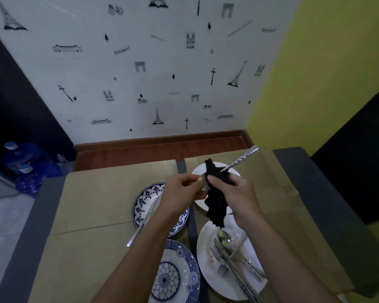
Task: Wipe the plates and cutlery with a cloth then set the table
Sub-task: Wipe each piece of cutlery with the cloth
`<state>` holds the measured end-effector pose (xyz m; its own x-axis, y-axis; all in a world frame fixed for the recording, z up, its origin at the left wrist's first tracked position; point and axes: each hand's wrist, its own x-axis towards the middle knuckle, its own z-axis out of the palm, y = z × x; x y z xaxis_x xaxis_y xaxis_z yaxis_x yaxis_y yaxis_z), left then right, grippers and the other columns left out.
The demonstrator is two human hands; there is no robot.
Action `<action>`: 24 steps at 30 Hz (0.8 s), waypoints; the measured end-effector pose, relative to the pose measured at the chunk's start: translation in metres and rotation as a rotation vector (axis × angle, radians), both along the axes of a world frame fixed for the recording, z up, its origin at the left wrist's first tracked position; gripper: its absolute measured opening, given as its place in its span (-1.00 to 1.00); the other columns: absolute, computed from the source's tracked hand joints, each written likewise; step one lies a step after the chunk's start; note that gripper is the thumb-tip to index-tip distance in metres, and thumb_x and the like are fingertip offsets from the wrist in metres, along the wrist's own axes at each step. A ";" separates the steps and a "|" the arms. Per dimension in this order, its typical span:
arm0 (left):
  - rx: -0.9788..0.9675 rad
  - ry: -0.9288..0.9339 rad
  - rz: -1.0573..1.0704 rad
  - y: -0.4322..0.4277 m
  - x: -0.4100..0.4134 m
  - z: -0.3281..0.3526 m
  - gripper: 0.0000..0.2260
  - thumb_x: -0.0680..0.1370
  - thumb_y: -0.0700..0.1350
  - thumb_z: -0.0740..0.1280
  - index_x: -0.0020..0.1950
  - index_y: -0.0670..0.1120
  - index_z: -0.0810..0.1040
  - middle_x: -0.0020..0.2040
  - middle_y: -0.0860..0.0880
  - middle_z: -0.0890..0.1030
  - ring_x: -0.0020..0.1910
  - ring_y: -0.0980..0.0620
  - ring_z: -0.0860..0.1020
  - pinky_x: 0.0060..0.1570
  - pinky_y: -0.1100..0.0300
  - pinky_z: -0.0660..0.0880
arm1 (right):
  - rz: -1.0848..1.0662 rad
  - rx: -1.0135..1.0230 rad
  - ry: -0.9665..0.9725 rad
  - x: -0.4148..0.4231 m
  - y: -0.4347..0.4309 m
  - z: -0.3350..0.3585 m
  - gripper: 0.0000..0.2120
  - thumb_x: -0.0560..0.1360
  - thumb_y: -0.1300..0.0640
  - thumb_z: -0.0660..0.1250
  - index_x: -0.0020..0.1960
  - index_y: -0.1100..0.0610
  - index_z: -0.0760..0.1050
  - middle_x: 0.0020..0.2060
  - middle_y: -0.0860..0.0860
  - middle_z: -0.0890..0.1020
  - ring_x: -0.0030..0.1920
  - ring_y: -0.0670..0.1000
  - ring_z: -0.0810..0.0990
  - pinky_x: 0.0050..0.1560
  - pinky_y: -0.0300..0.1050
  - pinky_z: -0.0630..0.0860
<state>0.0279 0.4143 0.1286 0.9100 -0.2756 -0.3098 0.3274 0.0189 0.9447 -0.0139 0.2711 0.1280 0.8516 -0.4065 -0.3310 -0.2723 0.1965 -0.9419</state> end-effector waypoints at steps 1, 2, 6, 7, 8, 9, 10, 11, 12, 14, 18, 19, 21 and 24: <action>-0.004 -0.007 -0.014 0.000 -0.001 0.002 -0.91 0.58 -0.31 0.37 -0.04 -0.27 0.67 -0.19 -0.23 0.69 -0.27 -0.05 0.65 -0.15 0.18 0.66 | 0.023 0.003 0.012 0.001 0.003 -0.001 -0.88 0.46 0.22 0.56 0.00 0.19 0.72 -0.15 0.22 0.75 -0.22 0.20 0.71 -0.06 0.19 0.69; -0.002 -0.007 -0.027 0.001 -0.001 0.002 -0.90 0.57 -0.32 0.37 -0.08 -0.25 0.68 -0.23 -0.21 0.68 -0.28 -0.06 0.64 -0.17 0.18 0.65 | 0.032 0.012 0.022 0.002 0.004 0.000 -0.86 0.46 0.24 0.56 0.00 0.20 0.71 -0.13 0.22 0.76 -0.19 0.21 0.71 -0.06 0.19 0.69; 0.024 0.018 -0.102 0.008 -0.004 0.002 -0.90 0.57 -0.30 0.38 -0.09 -0.27 0.68 -0.30 -0.16 0.66 -0.31 -0.04 0.62 -0.16 0.09 0.62 | 0.025 -0.023 0.049 0.004 0.000 0.000 -0.94 0.48 0.19 0.55 -0.07 0.18 0.72 -0.19 0.20 0.75 -0.22 0.19 0.70 -0.13 0.18 0.70; 0.033 0.016 -0.110 0.007 -0.005 0.002 -0.90 0.57 -0.29 0.38 -0.06 -0.30 0.67 -0.30 -0.17 0.66 -0.32 -0.04 0.62 -0.17 0.09 0.61 | 0.018 -0.049 0.049 0.004 0.000 -0.001 -0.93 0.51 0.16 0.53 -0.10 0.16 0.72 -0.20 0.19 0.75 -0.22 0.18 0.70 -0.07 0.19 0.70; 0.043 0.012 -0.109 0.007 -0.005 0.002 -0.90 0.57 -0.29 0.38 -0.04 -0.33 0.67 -0.30 -0.18 0.66 -0.33 -0.03 0.62 -0.17 0.10 0.61 | 0.018 -0.062 0.050 0.005 0.000 -0.001 -0.91 0.53 0.14 0.51 -0.10 0.15 0.72 -0.20 0.17 0.76 -0.21 0.17 0.71 -0.05 0.16 0.69; 0.054 0.006 -0.105 0.006 -0.004 0.003 -0.89 0.57 -0.30 0.38 -0.03 -0.35 0.66 -0.29 -0.18 0.66 -0.34 -0.02 0.62 -0.19 0.12 0.61 | 0.026 -0.052 0.050 0.004 0.001 -0.001 -0.91 0.54 0.15 0.49 -0.09 0.16 0.71 -0.21 0.16 0.76 -0.21 0.16 0.71 -0.09 0.11 0.69; 0.067 0.000 -0.104 0.006 -0.003 0.003 -0.89 0.57 -0.31 0.37 -0.02 -0.36 0.65 -0.28 -0.19 0.66 -0.35 -0.01 0.61 -0.22 0.15 0.61 | 0.035 -0.028 0.046 0.004 0.002 -0.001 -0.94 0.54 0.19 0.49 -0.06 0.18 0.70 -0.21 0.16 0.76 -0.23 0.15 0.71 -0.17 0.04 0.68; 0.080 -0.003 -0.107 0.007 -0.003 0.003 -0.89 0.57 -0.32 0.37 -0.02 -0.37 0.64 -0.26 -0.19 0.66 -0.36 -0.01 0.61 -0.24 0.17 0.60 | 0.045 -0.005 0.038 0.002 0.002 0.002 -0.95 0.51 0.25 0.50 -0.03 0.21 0.69 -0.21 0.16 0.76 -0.25 0.14 0.71 -0.26 -0.02 0.66; 0.094 -0.002 -0.116 0.007 -0.003 0.002 -0.89 0.57 -0.32 0.37 -0.02 -0.37 0.63 -0.25 -0.21 0.66 -0.35 -0.01 0.61 -0.26 0.18 0.60 | 0.046 0.006 0.028 0.002 0.002 0.004 -0.91 0.48 0.31 0.52 -0.01 0.24 0.68 -0.20 0.17 0.75 -0.27 0.12 0.71 -0.33 -0.05 0.64; 0.113 0.008 -0.132 0.008 -0.003 -0.001 -0.88 0.57 -0.29 0.38 -0.01 -0.37 0.62 -0.24 -0.24 0.65 -0.35 -0.02 0.62 -0.28 0.19 0.61 | 0.024 -0.004 0.006 0.002 0.000 0.009 -0.84 0.45 0.35 0.54 0.01 0.24 0.67 -0.17 0.17 0.76 -0.25 0.13 0.72 -0.31 0.01 0.67; 0.124 0.016 -0.142 0.011 -0.003 -0.004 -0.91 0.57 -0.29 0.39 -0.04 -0.32 0.62 -0.27 -0.23 0.64 -0.37 -0.01 0.64 -0.30 0.19 0.60 | -0.136 -0.037 -0.058 0.008 -0.017 0.022 -0.89 0.49 0.21 0.54 0.01 0.14 0.69 -0.16 0.05 0.77 -0.20 0.00 0.75 -0.26 -0.16 0.64; 0.117 0.016 -0.141 0.012 -0.003 -0.003 -0.91 0.57 -0.29 0.39 -0.03 -0.33 0.61 -0.26 -0.23 0.64 -0.37 -0.01 0.64 -0.30 0.19 0.61 | -0.166 -0.036 -0.081 0.010 -0.021 0.025 -0.90 0.50 0.18 0.53 0.01 0.15 0.69 -0.17 0.06 0.77 -0.21 -0.01 0.74 -0.28 -0.20 0.62; 0.101 0.003 -0.135 0.011 -0.003 -0.001 -0.91 0.58 -0.29 0.38 -0.01 -0.33 0.60 -0.24 -0.24 0.65 -0.35 -0.02 0.65 -0.28 0.20 0.61 | -0.177 -0.063 -0.115 0.013 -0.026 0.030 -0.90 0.53 0.13 0.51 -0.01 0.16 0.69 -0.18 0.07 0.75 -0.22 0.00 0.73 -0.28 -0.18 0.62; 0.069 -0.020 -0.100 0.007 -0.003 0.003 -0.90 0.58 -0.29 0.38 0.01 -0.33 0.60 -0.22 -0.24 0.67 -0.32 -0.03 0.66 -0.25 0.20 0.61 | -0.117 -0.086 -0.122 0.012 -0.024 0.027 -0.93 0.55 0.13 0.49 -0.01 0.13 0.69 -0.21 0.02 0.75 -0.24 -0.03 0.72 -0.31 -0.21 0.58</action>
